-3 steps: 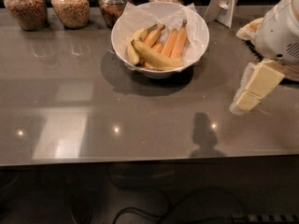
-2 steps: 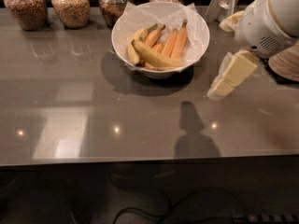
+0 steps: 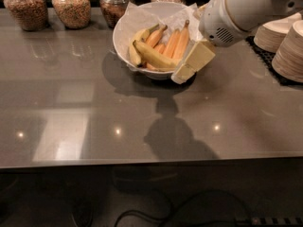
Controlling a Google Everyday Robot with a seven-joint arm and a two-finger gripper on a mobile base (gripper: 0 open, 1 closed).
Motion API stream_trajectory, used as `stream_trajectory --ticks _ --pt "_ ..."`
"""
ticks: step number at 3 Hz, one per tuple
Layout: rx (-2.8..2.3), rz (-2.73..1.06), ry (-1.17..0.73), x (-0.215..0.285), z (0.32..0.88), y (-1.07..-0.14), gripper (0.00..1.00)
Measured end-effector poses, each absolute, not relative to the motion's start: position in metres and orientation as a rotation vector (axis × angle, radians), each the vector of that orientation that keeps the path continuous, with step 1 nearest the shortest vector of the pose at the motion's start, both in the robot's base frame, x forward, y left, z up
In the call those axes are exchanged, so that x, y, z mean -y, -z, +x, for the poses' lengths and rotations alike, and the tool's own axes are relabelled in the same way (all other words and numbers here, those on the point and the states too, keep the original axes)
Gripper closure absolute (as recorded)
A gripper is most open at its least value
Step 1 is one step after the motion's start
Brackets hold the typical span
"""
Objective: Pick banana from white bowl
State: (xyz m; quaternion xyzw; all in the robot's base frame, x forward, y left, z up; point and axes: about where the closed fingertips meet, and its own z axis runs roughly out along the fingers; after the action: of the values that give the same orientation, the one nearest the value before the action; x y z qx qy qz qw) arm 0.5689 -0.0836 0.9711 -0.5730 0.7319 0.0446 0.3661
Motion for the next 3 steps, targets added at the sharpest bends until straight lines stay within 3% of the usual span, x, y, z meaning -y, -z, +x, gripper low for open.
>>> stream_trajectory --ticks 2,3 --pt "-1.843 -1.478 -0.092 0.079 0.577 -0.97 0.0" --pt "-1.803 -1.486 -0.105 0.063 0.588 -0.962 0.16"
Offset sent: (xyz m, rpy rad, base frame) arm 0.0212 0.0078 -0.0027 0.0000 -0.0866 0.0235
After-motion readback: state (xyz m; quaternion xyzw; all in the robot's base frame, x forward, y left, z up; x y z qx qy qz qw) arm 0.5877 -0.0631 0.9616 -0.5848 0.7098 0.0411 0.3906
